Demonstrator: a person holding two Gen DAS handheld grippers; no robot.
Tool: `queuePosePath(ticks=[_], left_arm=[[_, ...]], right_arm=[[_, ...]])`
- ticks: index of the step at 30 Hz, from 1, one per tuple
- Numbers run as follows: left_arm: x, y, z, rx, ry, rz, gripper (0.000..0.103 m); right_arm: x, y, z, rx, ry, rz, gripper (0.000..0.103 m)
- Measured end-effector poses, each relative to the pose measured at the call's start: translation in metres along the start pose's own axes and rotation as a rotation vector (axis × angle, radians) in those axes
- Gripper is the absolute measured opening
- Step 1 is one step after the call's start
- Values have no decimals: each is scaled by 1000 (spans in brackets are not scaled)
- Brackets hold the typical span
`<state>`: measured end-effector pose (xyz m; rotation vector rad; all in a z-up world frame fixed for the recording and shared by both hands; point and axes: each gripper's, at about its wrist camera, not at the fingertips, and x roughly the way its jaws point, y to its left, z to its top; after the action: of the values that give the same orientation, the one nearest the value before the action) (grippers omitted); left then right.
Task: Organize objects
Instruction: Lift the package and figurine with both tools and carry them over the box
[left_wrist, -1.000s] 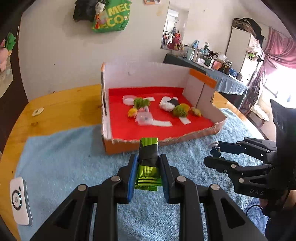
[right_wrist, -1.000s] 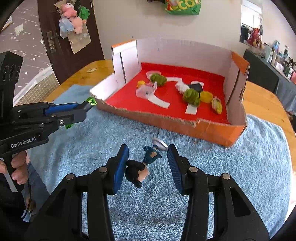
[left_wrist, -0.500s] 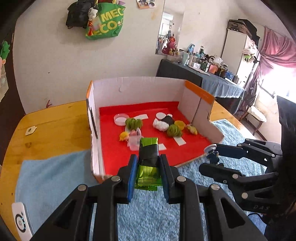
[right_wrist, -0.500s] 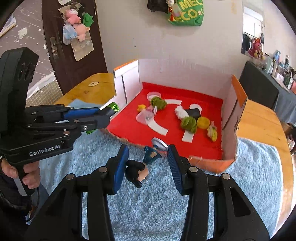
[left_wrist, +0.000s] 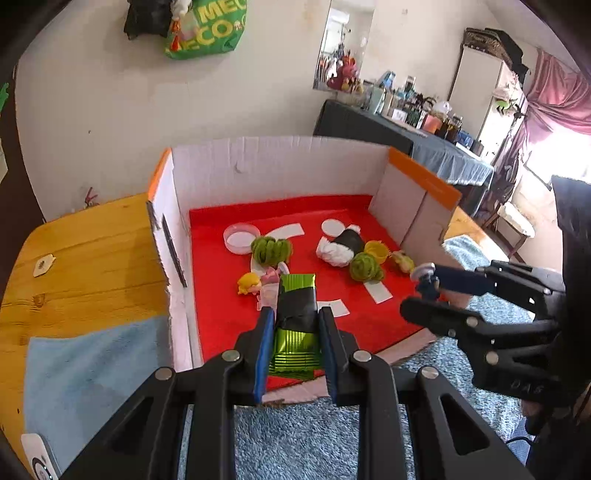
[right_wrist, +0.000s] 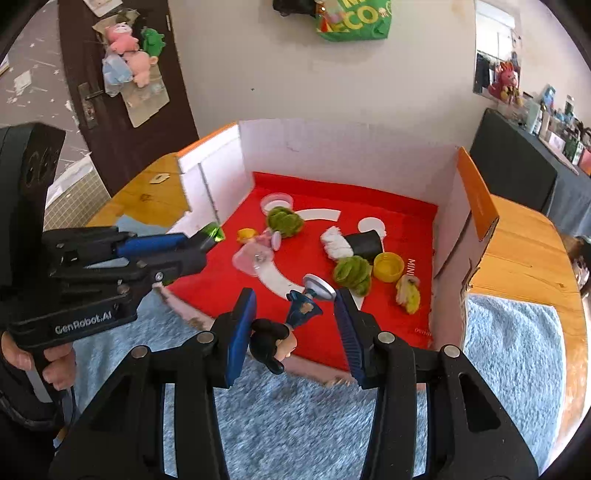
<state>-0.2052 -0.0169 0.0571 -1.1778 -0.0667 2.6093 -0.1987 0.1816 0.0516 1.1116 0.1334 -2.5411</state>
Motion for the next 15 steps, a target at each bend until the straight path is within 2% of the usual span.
queuePosePath(ticks=[11, 15], left_arm=[[29, -3, -8, 17, 111, -39, 25], [38, 0, -12, 17, 147, -39, 25]], right_arm=[[33, -14, -2, 25, 117, -2, 42], [39, -18, -2, 35, 134, -12, 42]])
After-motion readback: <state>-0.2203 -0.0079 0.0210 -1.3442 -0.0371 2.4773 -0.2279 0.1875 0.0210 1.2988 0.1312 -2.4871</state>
